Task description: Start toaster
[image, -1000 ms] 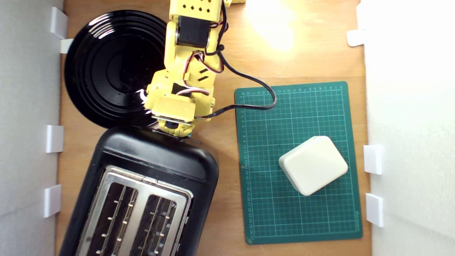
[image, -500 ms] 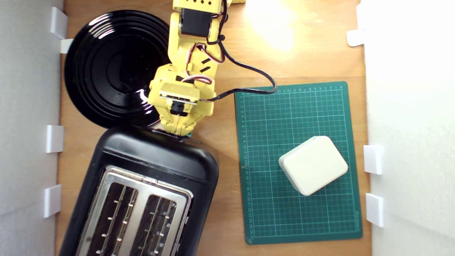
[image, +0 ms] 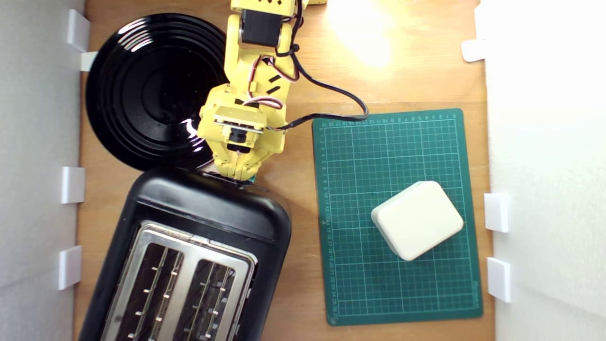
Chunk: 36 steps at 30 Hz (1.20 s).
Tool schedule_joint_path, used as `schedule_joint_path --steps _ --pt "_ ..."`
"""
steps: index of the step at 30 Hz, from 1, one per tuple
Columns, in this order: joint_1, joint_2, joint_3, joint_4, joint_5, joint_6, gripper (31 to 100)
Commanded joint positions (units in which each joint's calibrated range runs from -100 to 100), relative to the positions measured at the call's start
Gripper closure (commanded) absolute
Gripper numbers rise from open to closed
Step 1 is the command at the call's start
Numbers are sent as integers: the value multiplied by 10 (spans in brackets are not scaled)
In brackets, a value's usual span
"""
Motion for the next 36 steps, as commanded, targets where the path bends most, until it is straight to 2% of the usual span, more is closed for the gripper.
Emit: schedule_joint_path --steps 1,8,14,36 --pt "-2 35 77 -4 -37 1 988" --pt "-3 36 102 -3 -46 -2 988" --pt "-1 30 136 -5 -107 1 988" --pt "-4 29 164 -1 -147 2 988"
